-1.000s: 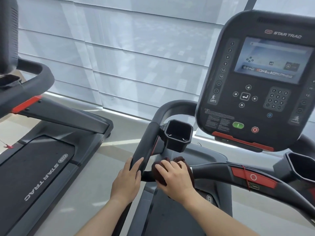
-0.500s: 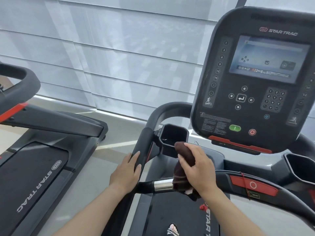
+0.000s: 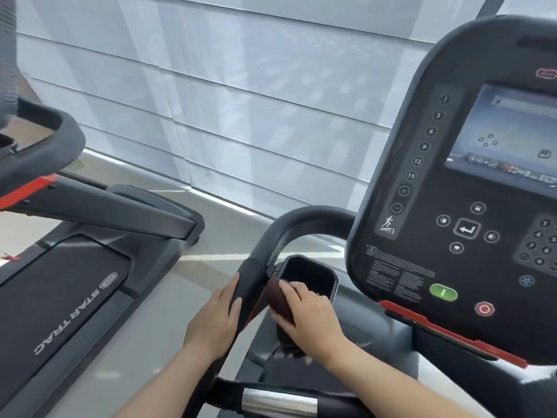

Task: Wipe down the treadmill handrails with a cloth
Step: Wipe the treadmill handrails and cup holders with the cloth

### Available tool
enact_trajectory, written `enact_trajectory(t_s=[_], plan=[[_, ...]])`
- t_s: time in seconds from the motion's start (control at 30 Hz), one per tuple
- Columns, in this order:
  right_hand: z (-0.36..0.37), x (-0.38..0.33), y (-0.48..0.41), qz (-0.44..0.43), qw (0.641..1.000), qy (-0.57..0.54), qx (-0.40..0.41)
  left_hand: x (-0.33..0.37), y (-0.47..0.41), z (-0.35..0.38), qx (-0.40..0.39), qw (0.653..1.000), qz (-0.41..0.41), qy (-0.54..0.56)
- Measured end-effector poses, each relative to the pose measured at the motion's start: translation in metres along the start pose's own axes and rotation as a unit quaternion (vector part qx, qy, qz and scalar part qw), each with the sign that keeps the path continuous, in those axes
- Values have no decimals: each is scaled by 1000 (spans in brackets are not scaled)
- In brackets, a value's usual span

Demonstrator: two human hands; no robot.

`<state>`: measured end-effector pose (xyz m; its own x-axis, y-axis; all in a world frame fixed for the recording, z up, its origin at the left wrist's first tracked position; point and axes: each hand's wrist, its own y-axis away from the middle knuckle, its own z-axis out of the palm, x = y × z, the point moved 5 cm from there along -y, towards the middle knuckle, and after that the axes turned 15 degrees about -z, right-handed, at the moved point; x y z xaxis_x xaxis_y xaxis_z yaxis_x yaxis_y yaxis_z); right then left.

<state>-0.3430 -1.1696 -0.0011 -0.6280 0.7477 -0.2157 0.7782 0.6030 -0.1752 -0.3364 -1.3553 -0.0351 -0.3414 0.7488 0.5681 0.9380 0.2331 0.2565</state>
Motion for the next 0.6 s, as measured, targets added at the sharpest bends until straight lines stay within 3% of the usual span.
enact_trajectory(t_s=[0.1, 0.33, 0.47, 0.6], plan=[[0, 10, 4, -51, 998, 3, 30, -2, 0, 1, 9, 1000, -3, -6], [-4, 3, -7, -40, 997, -39, 54, -1, 1, 3, 21, 999, 0, -28], [-20, 17, 14, -118, 992, -32, 34, 1, 1, 4, 16, 998, -13, -54], [-43, 38, 28, -149, 984, -10, 94, 26, -16, 8, 27, 996, -34, -78]])
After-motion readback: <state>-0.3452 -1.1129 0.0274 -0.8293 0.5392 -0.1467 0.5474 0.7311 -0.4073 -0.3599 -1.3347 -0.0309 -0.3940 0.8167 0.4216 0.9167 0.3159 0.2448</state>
